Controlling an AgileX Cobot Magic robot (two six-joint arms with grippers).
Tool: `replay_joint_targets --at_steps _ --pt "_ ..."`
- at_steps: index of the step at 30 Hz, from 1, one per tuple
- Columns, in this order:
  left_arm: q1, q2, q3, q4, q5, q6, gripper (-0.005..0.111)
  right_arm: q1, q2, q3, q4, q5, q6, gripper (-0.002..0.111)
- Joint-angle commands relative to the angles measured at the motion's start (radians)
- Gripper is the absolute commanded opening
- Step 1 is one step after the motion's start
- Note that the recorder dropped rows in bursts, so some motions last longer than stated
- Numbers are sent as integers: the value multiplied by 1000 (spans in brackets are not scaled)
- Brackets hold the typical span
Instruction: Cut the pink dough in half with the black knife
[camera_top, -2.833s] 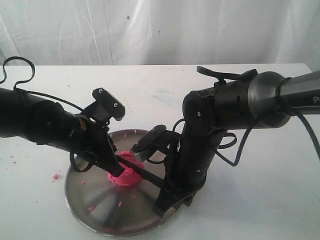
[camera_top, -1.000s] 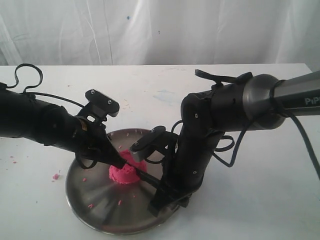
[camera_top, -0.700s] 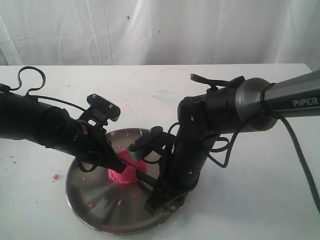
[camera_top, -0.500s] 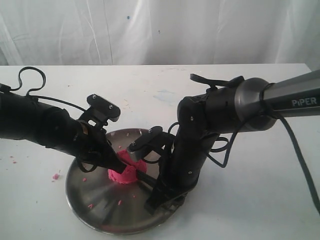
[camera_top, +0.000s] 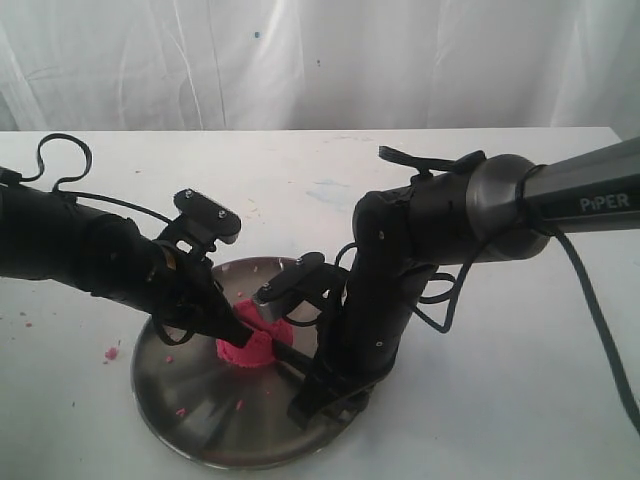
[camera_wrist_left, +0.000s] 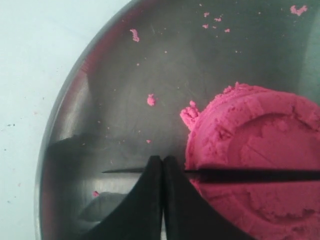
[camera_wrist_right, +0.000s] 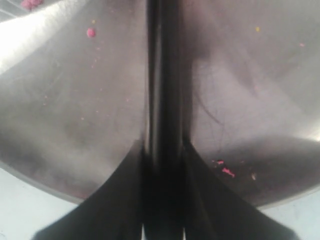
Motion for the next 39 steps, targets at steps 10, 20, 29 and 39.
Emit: replay_joint_targets --at_steps 10,20,29,39 --pt "-9 5 10 -7 26 -2 0 -1 31 18 -19 97 -9 0" --pt "-9 5 10 -7 26 -2 0 -1 92 -35 -17 160 -3 0" --pt "-9 -3 8 -7 26 -2 0 -1 80 -57 -1 211 -9 0" --pt "-7 -84 8 -7 5 -2 0 -1 80 -61 -1 207 -7 0"
